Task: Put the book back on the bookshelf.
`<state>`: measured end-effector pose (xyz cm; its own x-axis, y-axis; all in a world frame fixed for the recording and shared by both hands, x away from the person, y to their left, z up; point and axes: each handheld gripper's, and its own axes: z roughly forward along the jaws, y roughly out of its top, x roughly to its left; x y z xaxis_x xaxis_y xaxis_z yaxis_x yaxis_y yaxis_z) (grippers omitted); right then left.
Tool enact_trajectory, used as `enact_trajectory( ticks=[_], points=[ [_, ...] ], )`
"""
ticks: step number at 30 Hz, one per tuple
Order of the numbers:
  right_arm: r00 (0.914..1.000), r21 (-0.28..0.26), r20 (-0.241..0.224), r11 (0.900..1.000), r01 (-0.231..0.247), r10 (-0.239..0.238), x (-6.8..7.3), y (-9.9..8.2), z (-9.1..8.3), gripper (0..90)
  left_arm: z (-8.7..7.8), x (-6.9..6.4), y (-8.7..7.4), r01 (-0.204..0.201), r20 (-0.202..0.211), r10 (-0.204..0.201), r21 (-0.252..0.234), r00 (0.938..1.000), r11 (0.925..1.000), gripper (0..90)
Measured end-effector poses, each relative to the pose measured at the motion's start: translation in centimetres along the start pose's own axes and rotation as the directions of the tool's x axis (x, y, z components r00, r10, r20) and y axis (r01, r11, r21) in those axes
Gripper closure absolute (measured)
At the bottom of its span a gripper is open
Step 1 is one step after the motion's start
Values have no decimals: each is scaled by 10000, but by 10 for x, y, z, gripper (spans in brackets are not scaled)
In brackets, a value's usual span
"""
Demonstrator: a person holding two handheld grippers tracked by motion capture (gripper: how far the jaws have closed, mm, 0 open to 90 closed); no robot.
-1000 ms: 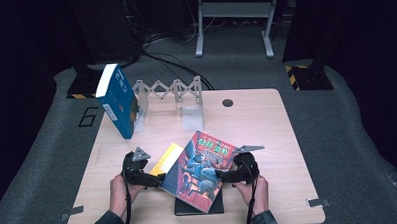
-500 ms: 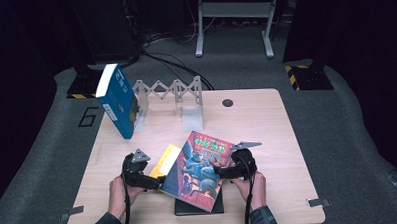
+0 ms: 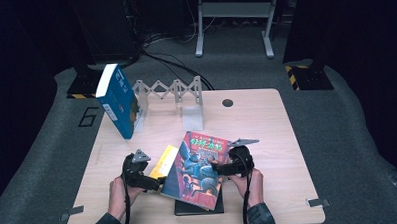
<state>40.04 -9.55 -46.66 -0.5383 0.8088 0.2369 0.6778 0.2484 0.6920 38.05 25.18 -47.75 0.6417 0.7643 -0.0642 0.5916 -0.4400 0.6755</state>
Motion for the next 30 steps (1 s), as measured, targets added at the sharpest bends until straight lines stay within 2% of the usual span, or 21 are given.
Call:
enact_trajectory(
  ticks=[4, 5, 7, 8, 9, 10, 12, 13, 14, 16, 17, 18, 19, 20, 21, 22, 25, 29, 30],
  points=[
    [9999, -80, 136, 10000, 49, -48, 6, -6, -7, 223, 2, 7, 6, 224, -148, -224, -29, 9996, 9997, 1],
    [9999, -76, 90, 9999, 127, -127, 7, -7, -8, 228, 3, 10, 9, 316, -291, -316, -3, 9991, 9995, 1],
    [9997, -55, 166, 9998, 179, -178, 11, -9, -10, 243, 5, 14, 11, 411, -363, -402, 237, 9985, 9989, 0],
    [9995, -62, 176, 9997, 251, -250, 11, -9, -10, 244, 7, 16, 11, 508, -286, -502, 196, 9983, 9985, 0],
    [9997, -20, 151, 9998, 172, -172, 11, -9, -10, 245, 6, 18, 12, 339, -202, -330, 455, 9993, 9984, 0],
    [10000, -7, 77, 10000, 63, -63, 11, -9, -9, 246, 7, 17, 12, 400, -199, -391, 445, 9990, 9982, 0],
    [9999, -25, 17, 9999, 133, -133, 9, -8, -8, 251, 7, 15, 12, 554, -308, -542, 411, 9981, 9976, 0],
    [9998, -60, -12, 9998, 203, -203, 8, -8, -8, 253, 6, 15, 11, 372, -398, -353, 485, 9986, 9981, 0],
    [10000, 42, -34, 10000, 85, -85, 8, -7, -8, 258, 8, 13, 11, 677, -465, -668, 177, 9967, 9975, 1],
    [9999, 52, -31, 9998, 166, -166, 7, -5, -6, 262, 7, 12, 10, 606, -495, -587, 373, 9970, 9975, 1],
    [9997, 62, -33, 9997, 249, -249, 7, -4, -5, 263, 7, 11, 9, 603, -534, -587, 300, 9968, 9977, 1],
    [9997, 87, -85, 9997, 246, -245, 7, -3, -5, 264, 7, 11, 8, 714, -511, -701, 232, 9962, 9972, 2],
    [9998, 139, -105, 9998, 148, -147, 7, -3, -5, 264, 6, 11, 7, 677, -406, -662, 369, 9970, 9970, 2],
    [9993, 115, -178, 9994, 316, -314, 5, -1, -3, 265, 6, 10, 6, 782, -453, -772, 210, 9960, 9967, 2],
    [9996, 200, -188, 9995, 224, -221, 6, -1, -3, 265, 5, 11, 5, 737, -368, -725, 323, 9967, 9968, 2],
    [9989, 198, -196, 9989, 423, -419, 5, 1, -2, 265, 5, 9, 4, 814, -391, -804, 235, 9960, 9964, 2],
    [9986, 284, -300, 9986, 436, -428, 4, 4, 0, 267, 3, 7, 1, 860, -371, -853, 184, 9957, 9961, 2],
    [9979, 359, -474, 9983, 462, -445, 2, 8, 4, 272, 0, 7, -1, 647, -396, -631, 382, 9972, 9972, 2],
    [9972, 323, -507, 9978, 572, -555, 2, 9, 5, 273, 0, 7, -1, 812, -362, -802, 272, 9961, 9963, 2]
  ],
)
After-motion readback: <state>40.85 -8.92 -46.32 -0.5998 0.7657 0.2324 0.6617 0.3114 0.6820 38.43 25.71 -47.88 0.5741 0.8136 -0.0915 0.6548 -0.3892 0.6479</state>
